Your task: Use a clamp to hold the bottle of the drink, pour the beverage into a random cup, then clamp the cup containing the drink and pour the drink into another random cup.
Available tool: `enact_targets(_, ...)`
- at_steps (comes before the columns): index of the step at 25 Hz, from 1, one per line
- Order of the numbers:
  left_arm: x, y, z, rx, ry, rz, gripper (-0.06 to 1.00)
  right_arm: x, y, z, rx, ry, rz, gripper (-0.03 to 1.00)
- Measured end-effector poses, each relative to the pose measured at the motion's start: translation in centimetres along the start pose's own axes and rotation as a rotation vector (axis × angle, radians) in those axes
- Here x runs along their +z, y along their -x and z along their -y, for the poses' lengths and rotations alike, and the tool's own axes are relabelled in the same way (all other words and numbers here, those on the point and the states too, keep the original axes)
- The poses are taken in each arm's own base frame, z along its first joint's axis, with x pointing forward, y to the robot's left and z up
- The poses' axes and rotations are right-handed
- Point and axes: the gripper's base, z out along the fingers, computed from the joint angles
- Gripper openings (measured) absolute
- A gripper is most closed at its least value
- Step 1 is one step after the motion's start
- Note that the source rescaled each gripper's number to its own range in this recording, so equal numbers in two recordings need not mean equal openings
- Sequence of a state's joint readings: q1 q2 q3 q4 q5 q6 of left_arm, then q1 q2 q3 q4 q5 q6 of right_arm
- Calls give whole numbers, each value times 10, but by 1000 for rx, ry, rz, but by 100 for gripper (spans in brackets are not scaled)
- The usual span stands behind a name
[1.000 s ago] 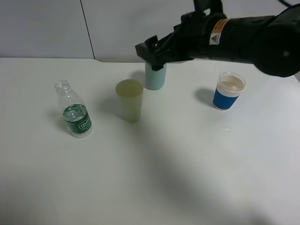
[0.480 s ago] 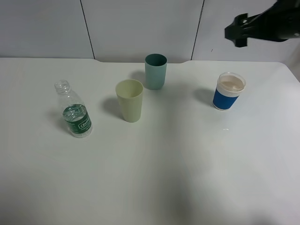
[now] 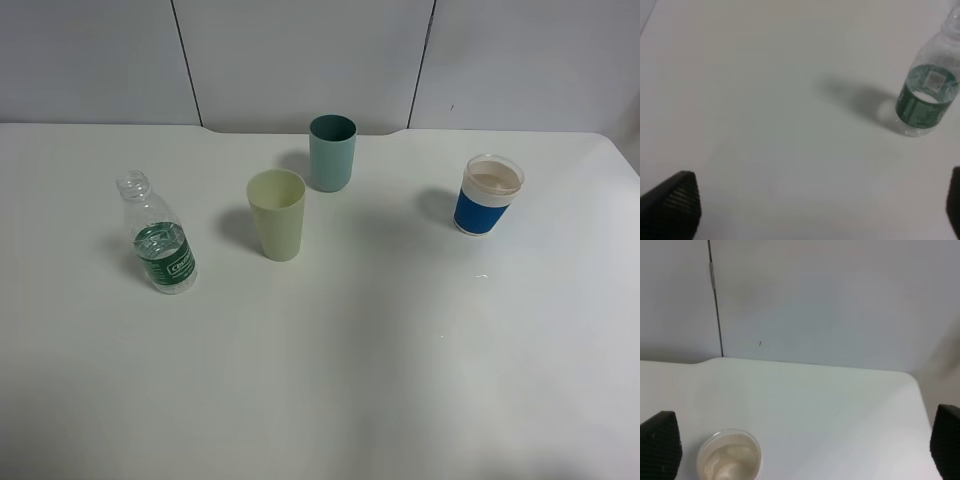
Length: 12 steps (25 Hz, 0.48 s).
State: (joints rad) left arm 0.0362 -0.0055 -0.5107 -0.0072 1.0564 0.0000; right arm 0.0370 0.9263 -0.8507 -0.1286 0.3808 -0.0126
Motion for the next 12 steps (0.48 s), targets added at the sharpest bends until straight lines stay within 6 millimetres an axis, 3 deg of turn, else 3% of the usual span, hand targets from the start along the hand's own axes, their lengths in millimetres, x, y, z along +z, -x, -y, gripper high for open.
enact_targets(6, 0, 0, 0, 0, 0, 0, 100, -68, -4, 6, 3, -35, 26, 100)
enact_targets(12, 0, 0, 0, 0, 0, 0, 100, -103, -18, 8, 4, -61, -7, 100)
